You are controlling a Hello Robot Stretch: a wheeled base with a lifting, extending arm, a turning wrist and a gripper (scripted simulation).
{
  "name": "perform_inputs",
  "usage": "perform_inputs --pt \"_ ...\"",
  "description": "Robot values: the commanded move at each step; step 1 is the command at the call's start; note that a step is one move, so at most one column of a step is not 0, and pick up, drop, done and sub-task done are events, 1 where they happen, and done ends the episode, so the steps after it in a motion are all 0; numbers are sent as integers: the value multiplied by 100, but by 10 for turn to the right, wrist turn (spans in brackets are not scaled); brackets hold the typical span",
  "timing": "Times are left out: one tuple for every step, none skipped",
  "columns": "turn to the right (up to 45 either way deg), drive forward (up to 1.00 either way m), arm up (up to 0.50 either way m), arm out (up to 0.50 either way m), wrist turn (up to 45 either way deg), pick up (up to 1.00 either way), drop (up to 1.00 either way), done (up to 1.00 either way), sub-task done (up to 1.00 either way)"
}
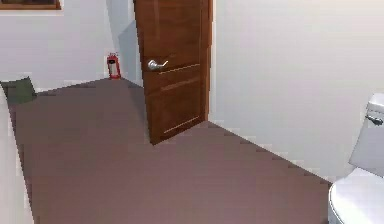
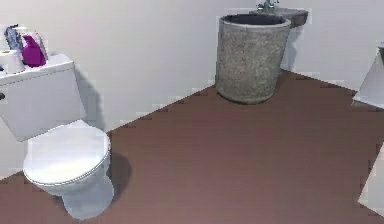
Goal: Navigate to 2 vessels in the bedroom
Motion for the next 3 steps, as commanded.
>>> perform_inputs --pt "0 30 0 0 0 0 0 0 0" --pt "180 0 0 0 0 0 0 0 0" --pt "0 25 0 0 0 0 0 0 0"
